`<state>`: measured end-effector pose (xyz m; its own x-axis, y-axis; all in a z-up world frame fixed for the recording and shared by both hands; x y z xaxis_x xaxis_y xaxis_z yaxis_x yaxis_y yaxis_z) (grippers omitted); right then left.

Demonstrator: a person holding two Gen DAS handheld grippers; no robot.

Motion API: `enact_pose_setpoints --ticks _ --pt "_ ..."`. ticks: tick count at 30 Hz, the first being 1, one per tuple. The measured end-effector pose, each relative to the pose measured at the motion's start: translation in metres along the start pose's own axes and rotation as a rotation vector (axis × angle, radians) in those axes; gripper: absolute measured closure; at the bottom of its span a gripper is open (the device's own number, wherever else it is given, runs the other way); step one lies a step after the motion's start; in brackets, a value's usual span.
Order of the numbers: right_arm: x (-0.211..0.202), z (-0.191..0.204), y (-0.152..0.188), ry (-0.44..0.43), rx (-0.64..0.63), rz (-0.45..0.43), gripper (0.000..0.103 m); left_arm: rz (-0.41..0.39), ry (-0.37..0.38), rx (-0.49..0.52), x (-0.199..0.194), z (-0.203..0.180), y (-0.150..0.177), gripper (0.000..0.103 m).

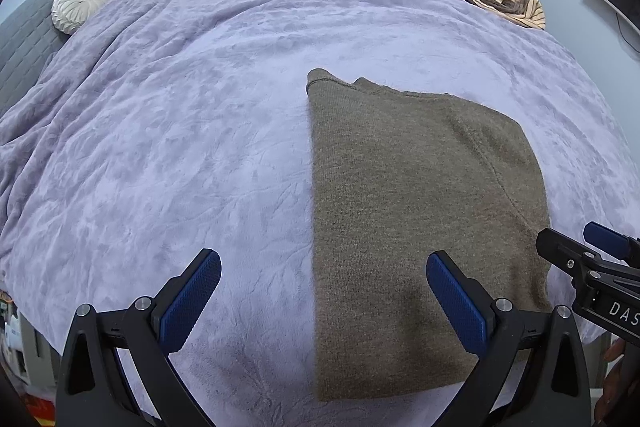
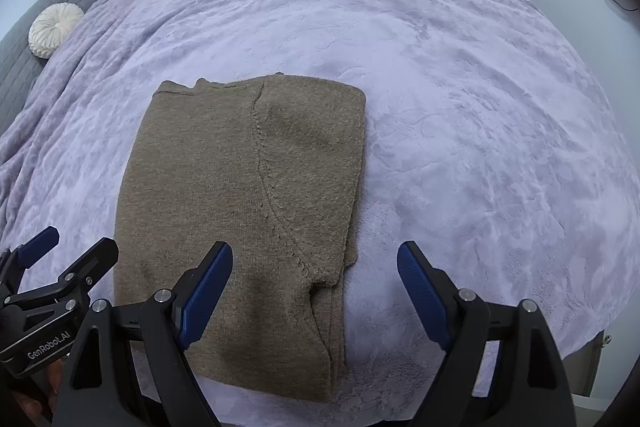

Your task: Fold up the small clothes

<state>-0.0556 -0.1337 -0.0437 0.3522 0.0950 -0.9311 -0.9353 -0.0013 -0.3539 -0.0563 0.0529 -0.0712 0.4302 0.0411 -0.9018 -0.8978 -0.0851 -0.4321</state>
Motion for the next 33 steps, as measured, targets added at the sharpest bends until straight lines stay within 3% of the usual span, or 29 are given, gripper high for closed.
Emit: enact_pose_setpoints --ticks 33 --pt "0.0002 0.0028 0.0003 0.005 -0.007 -0.002 0.016 -0.011 0.018 -0.004 -0.0025 -0.0047 -0.0043 0.0"
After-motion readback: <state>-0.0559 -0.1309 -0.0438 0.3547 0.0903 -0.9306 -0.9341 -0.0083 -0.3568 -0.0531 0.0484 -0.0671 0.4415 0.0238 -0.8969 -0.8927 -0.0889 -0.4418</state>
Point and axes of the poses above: each gripper's, at about its wrist camera, not at the fingertips, and x roughly the way its jaws point, z to its left, y to its underside, the point moved 8 cm from there along x, roughly the way its jaws point, and after that the axes turned 2 degrees about z, right-handed, at the moved point
